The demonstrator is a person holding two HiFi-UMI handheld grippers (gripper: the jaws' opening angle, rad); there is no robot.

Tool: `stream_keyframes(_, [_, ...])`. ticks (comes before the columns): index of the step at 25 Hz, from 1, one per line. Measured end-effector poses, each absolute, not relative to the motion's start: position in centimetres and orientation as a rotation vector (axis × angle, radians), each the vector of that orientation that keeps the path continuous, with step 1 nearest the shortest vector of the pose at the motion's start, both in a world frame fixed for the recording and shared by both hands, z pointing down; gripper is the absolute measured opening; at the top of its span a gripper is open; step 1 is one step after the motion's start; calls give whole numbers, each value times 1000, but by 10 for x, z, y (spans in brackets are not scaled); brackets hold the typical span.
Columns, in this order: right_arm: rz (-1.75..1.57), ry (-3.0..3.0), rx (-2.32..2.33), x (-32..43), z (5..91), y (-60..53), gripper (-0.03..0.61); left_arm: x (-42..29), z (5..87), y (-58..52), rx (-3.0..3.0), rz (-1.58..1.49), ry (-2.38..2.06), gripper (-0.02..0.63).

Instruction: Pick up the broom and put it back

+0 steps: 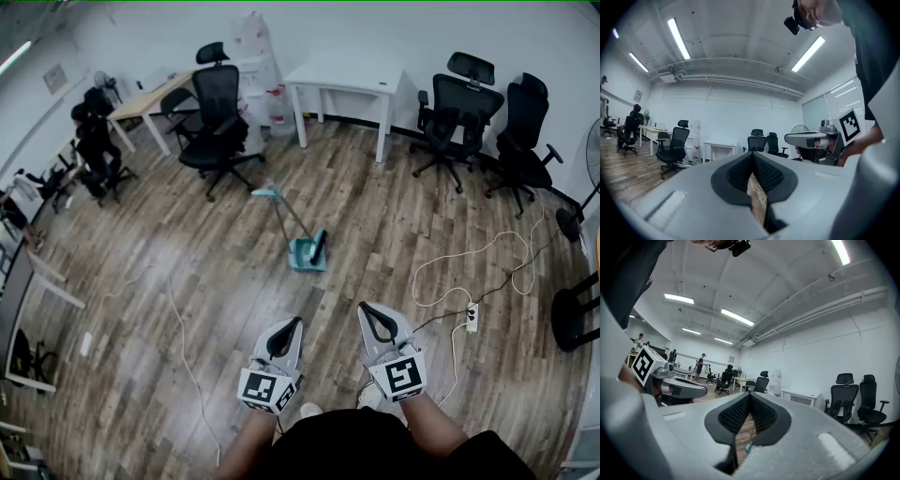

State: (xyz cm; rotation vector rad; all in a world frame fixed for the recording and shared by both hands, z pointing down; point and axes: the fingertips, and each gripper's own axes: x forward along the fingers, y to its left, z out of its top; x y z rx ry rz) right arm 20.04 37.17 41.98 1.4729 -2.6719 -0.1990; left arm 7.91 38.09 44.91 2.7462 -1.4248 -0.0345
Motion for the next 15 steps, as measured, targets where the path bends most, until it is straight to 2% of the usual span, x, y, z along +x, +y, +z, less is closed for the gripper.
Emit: stream_keyframes(15, [-138, -2619, 1601, 169, 428, 376, 3, 43, 461, 398, 2834, 131, -1385, 18])
